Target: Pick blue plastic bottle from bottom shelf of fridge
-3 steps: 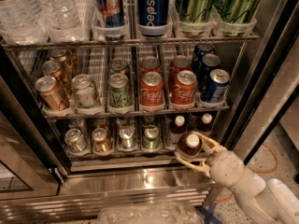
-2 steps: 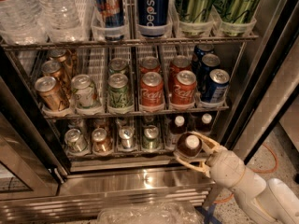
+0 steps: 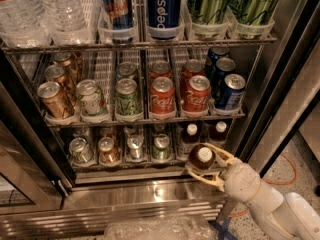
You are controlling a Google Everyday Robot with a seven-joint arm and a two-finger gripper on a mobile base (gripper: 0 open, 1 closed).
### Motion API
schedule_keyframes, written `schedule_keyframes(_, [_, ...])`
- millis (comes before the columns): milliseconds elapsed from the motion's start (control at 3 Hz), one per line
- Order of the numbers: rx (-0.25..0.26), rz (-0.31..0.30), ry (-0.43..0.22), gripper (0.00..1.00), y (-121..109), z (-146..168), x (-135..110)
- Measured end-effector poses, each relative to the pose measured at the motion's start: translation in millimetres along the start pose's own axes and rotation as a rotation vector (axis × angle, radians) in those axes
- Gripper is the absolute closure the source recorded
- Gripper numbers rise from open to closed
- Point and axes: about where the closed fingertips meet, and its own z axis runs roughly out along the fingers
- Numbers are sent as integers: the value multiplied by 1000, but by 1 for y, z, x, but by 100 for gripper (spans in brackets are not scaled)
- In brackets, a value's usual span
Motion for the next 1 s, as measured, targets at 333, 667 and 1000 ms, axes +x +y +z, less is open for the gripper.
schedule_keyframes(333, [0,0,0,100,1,-1,2])
schedule_keyframes(667, [-1,0,0,100,2,-2,5])
schedule_keyframes(1000, [-6,-2,0,100,4,-3,8])
